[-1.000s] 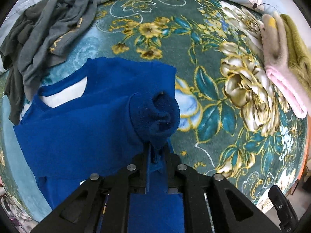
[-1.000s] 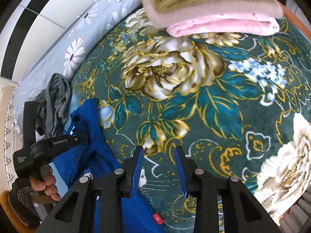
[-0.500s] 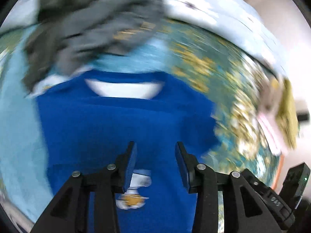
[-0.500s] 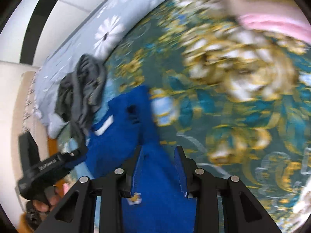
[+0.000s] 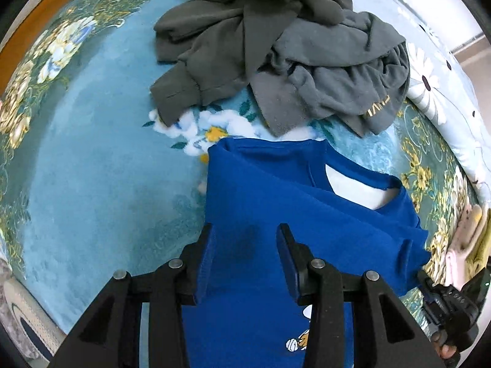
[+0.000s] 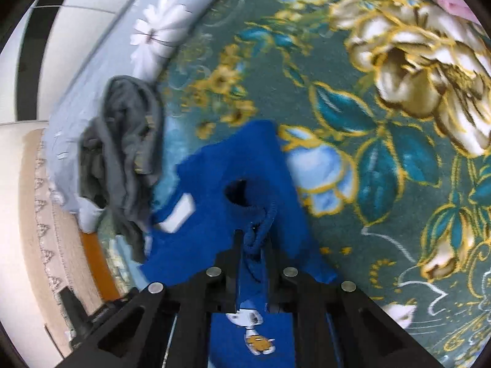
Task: Fold clothes
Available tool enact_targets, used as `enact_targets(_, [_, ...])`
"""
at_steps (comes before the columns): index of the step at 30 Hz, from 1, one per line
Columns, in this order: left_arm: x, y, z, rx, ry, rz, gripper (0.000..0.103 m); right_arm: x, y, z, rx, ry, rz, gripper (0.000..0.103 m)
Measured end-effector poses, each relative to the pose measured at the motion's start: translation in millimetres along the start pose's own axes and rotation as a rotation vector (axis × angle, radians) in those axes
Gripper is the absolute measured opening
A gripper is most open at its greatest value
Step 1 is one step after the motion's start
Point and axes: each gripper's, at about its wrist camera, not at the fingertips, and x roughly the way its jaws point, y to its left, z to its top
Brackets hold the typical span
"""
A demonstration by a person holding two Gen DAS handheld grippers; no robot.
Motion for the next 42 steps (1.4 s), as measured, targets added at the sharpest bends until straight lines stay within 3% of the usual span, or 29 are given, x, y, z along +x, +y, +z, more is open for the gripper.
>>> enact_targets(2, [2,1,1,0.028,0.005,-0.008,0.042,-11,3,-2,-0.002,-0.027,0.081,0.010])
enact_targets(7, [15,-3,6,0.086,0.020,-0.001,0.042,1,-28,-3,0.046,0.013,-0.067,0.010])
enact_targets(14, [12,6,18,0.081,0.002,0.006,0.042,-6,-25,-2,0.015,0.015,-0.114,0.013])
enact_targets(20, [-6,17,28,0.093,-0.056,0.004,0.042,-45,-6,11,-0.060,-0.129,-0.245,0.014])
enact_targets(24, [-3,-9,29,0.238,-0.040,-0.057,0.042,-32,30,16,-0.194,-0.096,-0.198,0.015])
enact_targets(26, [3,-22,28,0.291,-0.020,-0.095,0.042,-11,45,12,-0.259,-0.012,-0.158,0.014])
enact_targets(29, [14,-32,29,0.341,-0.014,-0.070,0.042,11,50,6,-0.336,0.058,-0.189,0.015])
enact_targets(31, [21,-27,33,0.336,-0.010,-0.037,0.042,17,42,8,-0.338,0.054,-0.245,0.014])
enact_targets(35, [35,-8,43,0.292,0.007,-0.006,0.042,13,23,17,-0.278,0.036,-0.257,0.014])
enact_targets(42, [59,0,47,0.262,0.038,0.014,0.042,29,4,15,-0.276,0.078,-0.307,0.012])
